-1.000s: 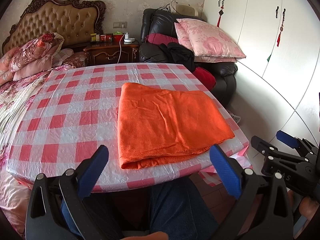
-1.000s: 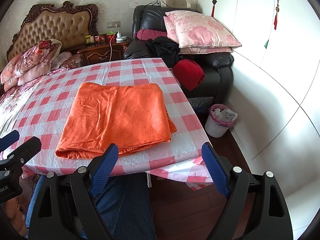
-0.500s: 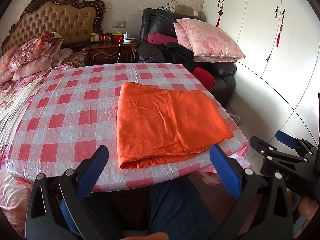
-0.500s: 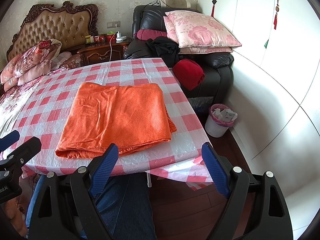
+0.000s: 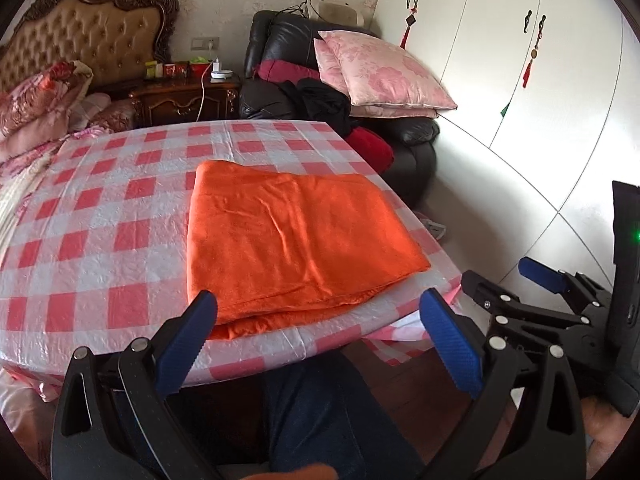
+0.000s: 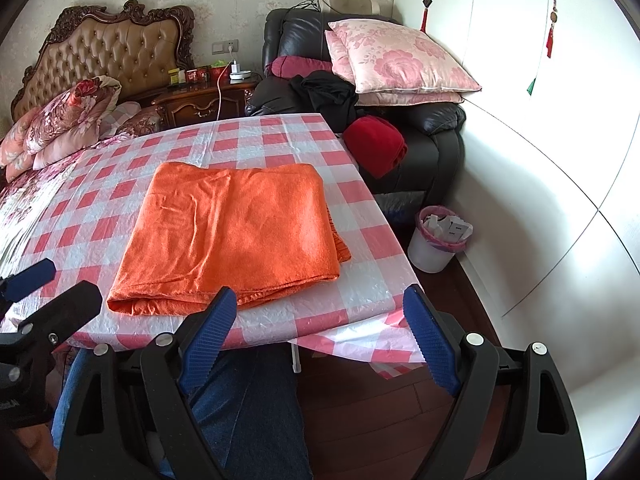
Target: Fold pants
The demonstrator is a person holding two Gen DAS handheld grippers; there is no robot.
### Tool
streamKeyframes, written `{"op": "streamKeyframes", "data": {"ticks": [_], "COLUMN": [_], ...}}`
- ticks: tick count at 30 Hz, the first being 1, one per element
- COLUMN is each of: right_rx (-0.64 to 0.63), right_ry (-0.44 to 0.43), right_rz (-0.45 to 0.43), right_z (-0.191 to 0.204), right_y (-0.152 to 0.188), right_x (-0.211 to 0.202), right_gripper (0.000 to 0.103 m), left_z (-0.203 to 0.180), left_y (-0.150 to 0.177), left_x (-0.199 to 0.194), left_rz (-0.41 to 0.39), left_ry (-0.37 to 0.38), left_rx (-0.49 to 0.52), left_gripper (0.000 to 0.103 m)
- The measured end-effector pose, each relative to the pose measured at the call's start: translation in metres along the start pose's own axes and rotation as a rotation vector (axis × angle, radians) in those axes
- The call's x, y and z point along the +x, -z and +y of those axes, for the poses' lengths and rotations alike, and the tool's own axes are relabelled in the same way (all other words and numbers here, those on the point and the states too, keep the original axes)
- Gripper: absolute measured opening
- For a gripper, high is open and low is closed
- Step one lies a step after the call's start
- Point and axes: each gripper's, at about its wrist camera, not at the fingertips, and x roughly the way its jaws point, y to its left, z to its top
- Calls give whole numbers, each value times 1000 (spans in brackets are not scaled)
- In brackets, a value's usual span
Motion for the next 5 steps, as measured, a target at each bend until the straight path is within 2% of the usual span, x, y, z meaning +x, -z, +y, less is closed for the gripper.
{"op": "streamKeyframes", "data": {"ticks": [3, 5], "right_rx": [24, 46], "right_ry": [15, 14], "right_rz": [-2, -3], "right_z": [0, 1], "right_y": [2, 3], "right_x": [3, 6], "right_gripper": [87, 87], "left_z": [24, 68], "left_y": [-5, -8], "left_x": [-6, -21], "left_rz": [-10, -47], "left_ry": [27, -9], "left_rx": [-38, -106], "left_gripper": [101, 101]}}
